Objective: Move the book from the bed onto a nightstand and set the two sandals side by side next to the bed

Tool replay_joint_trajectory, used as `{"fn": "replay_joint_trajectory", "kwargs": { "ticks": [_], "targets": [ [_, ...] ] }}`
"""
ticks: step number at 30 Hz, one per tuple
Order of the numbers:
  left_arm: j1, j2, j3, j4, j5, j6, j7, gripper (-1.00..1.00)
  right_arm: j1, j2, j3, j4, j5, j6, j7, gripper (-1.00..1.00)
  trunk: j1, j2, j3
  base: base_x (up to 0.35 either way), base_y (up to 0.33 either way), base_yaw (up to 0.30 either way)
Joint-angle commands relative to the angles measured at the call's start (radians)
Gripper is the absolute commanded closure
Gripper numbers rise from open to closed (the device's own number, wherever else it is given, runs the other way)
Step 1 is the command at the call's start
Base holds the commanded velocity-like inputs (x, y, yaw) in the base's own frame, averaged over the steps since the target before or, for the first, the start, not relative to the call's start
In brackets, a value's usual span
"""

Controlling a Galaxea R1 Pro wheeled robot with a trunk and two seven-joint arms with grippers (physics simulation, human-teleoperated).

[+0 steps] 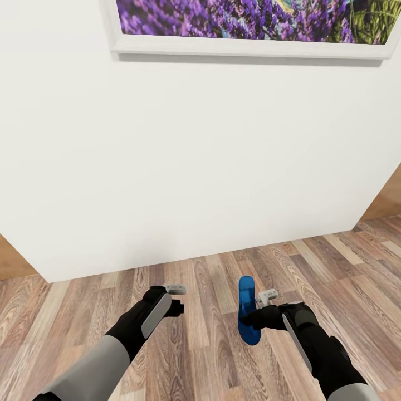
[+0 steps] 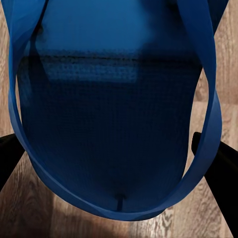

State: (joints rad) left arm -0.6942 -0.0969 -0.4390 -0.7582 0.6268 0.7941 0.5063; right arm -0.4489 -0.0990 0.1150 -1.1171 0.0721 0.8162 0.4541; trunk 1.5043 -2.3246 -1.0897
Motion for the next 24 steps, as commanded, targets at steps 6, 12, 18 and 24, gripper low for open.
{"fn": "replay_joint_trajectory", "kwargs": {
  "ticks": [6, 12, 18, 24],
  "targets": [
    [-0.001, 0.002, -0.001, 0.005, 0.011, 0.005, 0.014, -1.0, -0.001, -0.001, 0.001, -0.001, 0.008, 0.004, 0.006, 1.0, 0.0, 0.0, -0.001, 0.0, 0.0, 0.0],
    [-0.001, 0.005, 0.0, 0.013, 0.012, 0.006, 0.03, -1.0, -0.001, -0.001, 0.003, -0.001, 0.009, 0.004, 0.005, 1.0, 0.0, 0.0, -0.001, 0.0, 0.0, 0.0],
    [-0.001, 0.006, 0.0, 0.017, 0.013, 0.006, 0.039, -1.0, -0.001, 0.0, 0.003, -0.001, 0.009, 0.005, 0.005, 1.0, 0.0, 0.0, -0.001, 0.0, 0.0, 0.0],
    [-0.001, 0.007, 0.0, 0.018, 0.013, 0.006, 0.042, -1.0, -0.001, 0.0, 0.004, -0.001, 0.01, 0.005, 0.005, 1.0, 0.0, 0.0, -0.001, 0.0, 0.0, 0.0]
  ]
}}
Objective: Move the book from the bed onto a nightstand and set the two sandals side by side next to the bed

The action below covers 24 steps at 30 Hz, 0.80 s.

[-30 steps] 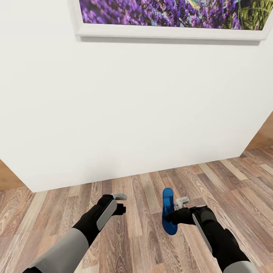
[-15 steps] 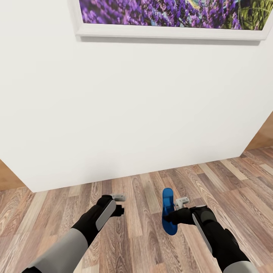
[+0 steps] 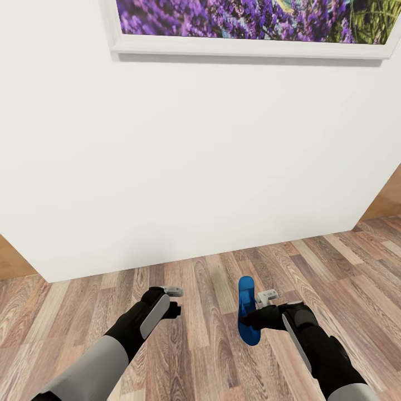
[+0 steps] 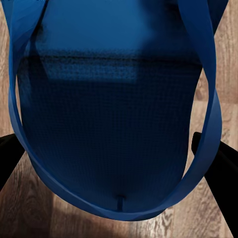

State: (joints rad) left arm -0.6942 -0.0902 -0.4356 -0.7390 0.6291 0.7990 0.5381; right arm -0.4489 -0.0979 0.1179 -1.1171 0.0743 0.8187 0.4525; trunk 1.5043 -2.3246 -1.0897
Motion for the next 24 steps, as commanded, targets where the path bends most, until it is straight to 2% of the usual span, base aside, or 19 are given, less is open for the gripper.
{"fn": "replay_joint_trajectory", "kwargs": {
  "ticks": [1, 12, 20, 24],
  "targets": [
    [-0.001, 0.001, -0.003, -0.001, 0.011, 0.001, 0.01, -1.0, -0.001, -0.001, 0.001, -0.001, 0.008, 0.003, 0.006, 1.0, 0.0, 0.0, -0.001, 0.0, 0.0, 0.0],
    [-0.001, 0.004, -0.003, -0.002, 0.01, 0.001, 0.004, -1.0, -0.001, -0.001, 0.001, -0.001, 0.01, 0.003, 0.005, 1.0, 0.0, 0.0, -0.001, 0.0, 0.0, 0.0],
    [0.007, 0.049, -0.003, -0.002, 0.015, -0.003, 0.001, -1.0, -0.001, -0.003, -0.001, -0.001, 0.012, 0.002, 0.005, 1.0, 0.0, 0.0, -0.001, 0.0, 0.0, 0.0],
    [0.01, 0.059, -0.002, -0.003, 0.016, -0.002, 0.001, -1.0, -0.001, -0.002, 0.0, -0.001, 0.013, 0.002, 0.004, 1.0, 0.0, 0.0, -0.001, 0.0, 0.0, 0.0]
  ]
}}
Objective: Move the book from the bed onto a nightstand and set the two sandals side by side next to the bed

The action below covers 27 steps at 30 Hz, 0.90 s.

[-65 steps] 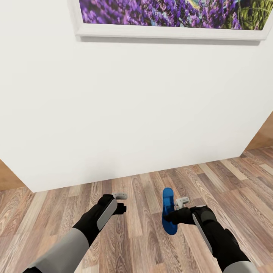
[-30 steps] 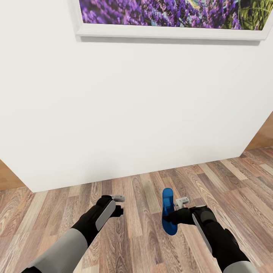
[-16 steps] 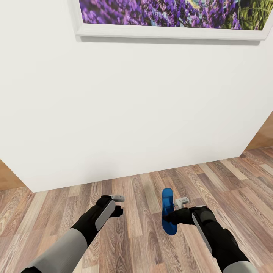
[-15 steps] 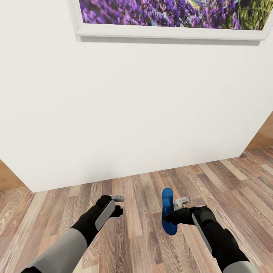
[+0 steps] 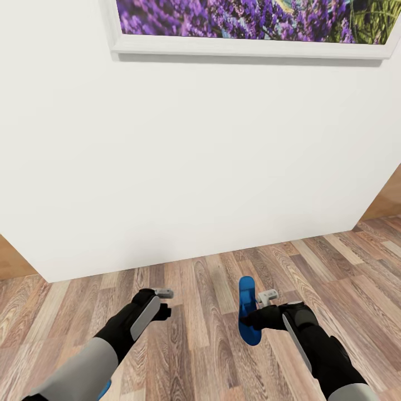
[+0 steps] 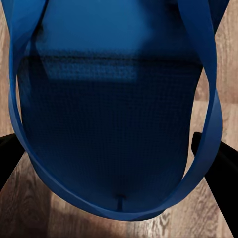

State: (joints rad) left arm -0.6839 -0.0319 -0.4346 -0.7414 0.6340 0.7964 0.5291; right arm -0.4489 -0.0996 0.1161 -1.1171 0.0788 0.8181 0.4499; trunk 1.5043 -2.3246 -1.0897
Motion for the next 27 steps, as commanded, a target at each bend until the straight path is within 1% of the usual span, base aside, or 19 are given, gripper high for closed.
{"fn": "replay_joint_trajectory", "kwargs": {
  "ticks": [1, 7, 8, 9, 14, 18, 27],
  "targets": [
    [0.0, 0.003, -0.003, -0.002, 0.011, 0.001, 0.01, -1.0, -0.001, -0.001, 0.002, -0.001, 0.009, 0.003, 0.006, 1.0, 0.0, 0.0, -0.001, 0.0, 0.0, 0.0],
    [0.002, 0.007, -0.003, -0.001, 0.01, 0.004, 0.012, -1.0, -0.001, 0.0, 0.013, -0.001, 0.031, 0.003, 0.005, 1.0, 0.0, 0.0, -0.001, 0.0, 0.0, 0.0],
    [0.002, 0.007, -0.004, -0.001, 0.009, 0.009, 0.014, -1.0, -0.001, 0.0, 0.015, -0.001, 0.046, 0.003, 0.005, 1.0, 0.0, 0.0, -0.001, 0.0, 0.0, 0.0],
    [0.002, 0.007, -0.004, -0.001, 0.009, 0.009, 0.014, -1.0, -0.001, 0.0, 0.015, -0.001, 0.046, 0.003, 0.005, 1.0, 0.0, 0.0, -0.001, 0.0, 0.0, 0.0],
    [0.003, 0.007, -0.004, -0.002, 0.007, 0.079, 0.018, -1.0, -0.001, 0.002, 0.018, -0.001, 0.074, 0.009, 0.006, 1.0, 0.0, 0.0, -0.001, 0.0, 0.0, 0.0],
    [0.003, 0.007, -0.004, -0.008, 0.006, 0.117, 0.019, -1.0, -0.001, 0.003, 0.015, -0.002, 0.082, 0.041, 0.005, 1.0, 0.0, 0.0, -0.001, 0.0, 0.0, 0.0],
    [0.003, 0.007, -0.007, -0.012, 0.003, 0.143, 0.02, -1.0, -0.001, 0.006, 0.015, -0.007, 0.086, 0.071, -0.047, 1.0, 0.0, 0.0, -0.001, 0.0, 0.0, 0.0]
  ]
}}
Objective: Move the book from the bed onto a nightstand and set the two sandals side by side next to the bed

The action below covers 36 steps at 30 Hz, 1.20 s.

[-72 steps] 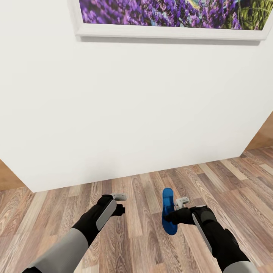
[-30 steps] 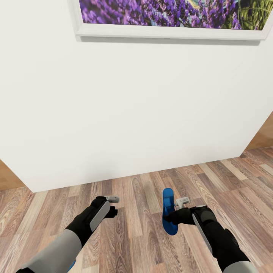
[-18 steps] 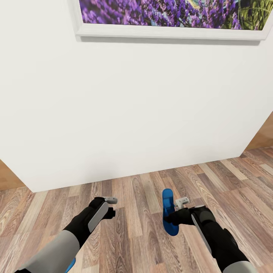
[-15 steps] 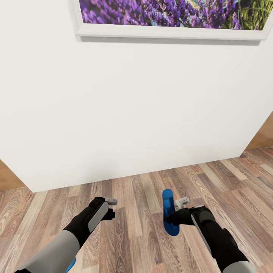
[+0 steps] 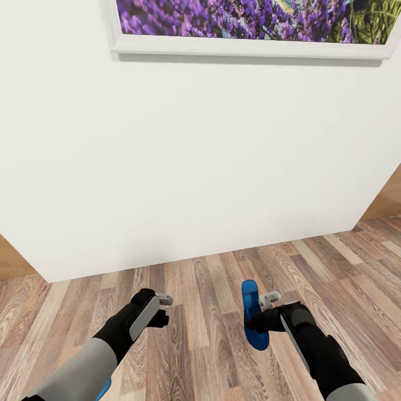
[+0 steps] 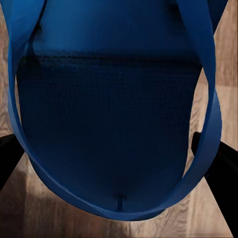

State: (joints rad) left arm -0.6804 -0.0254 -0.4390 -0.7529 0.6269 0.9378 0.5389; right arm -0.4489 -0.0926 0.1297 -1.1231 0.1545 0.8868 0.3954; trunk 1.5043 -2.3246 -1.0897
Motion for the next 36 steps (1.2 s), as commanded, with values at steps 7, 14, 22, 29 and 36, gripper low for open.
{"fn": "replay_joint_trajectory", "kwargs": {
  "ticks": [7, 14, 22, 29, 36],
  "targets": [
    [-0.001, 0.003, -0.003, -0.032, 0.011, 0.007, 0.01, -1.0, -0.001, 0.005, 0.003, 0.0, 0.008, 0.006, -0.007, 1.0, 0.0, 0.0, -0.005, 0.0, 0.0, 0.0],
    [-0.001, 0.005, -0.004, -0.103, 0.01, 0.012, 0.01, -1.0, -0.001, 0.006, 0.005, 0.0, 0.005, 0.006, -0.009, 1.0, 0.0, 0.0, -0.015, 0.0, 0.0, 0.0],
    [-0.001, 0.011, -0.003, -0.122, 0.01, 0.014, 0.01, -1.0, -0.001, 0.007, 0.008, 0.001, 0.004, 0.005, -0.009, 1.0, 0.0, 0.0, -0.027, 0.0, 0.0, 0.0],
    [0.0, 0.029, -0.002, -0.141, 0.01, 0.015, 0.01, -1.0, -0.001, 0.016, 0.01, 0.001, 0.006, 0.005, -0.009, 1.0, 0.0, 0.0, -0.038, 0.0, 0.0, 0.0],
    [0.009, 0.092, -0.002, -0.203, 0.01, 0.016, 0.014, -1.0, -0.001, 0.036, 0.009, 0.002, 0.014, 0.005, -0.02, 1.0, 0.0, 0.0, -0.05, 0.0, 0.0, 0.0]
  ]
}}
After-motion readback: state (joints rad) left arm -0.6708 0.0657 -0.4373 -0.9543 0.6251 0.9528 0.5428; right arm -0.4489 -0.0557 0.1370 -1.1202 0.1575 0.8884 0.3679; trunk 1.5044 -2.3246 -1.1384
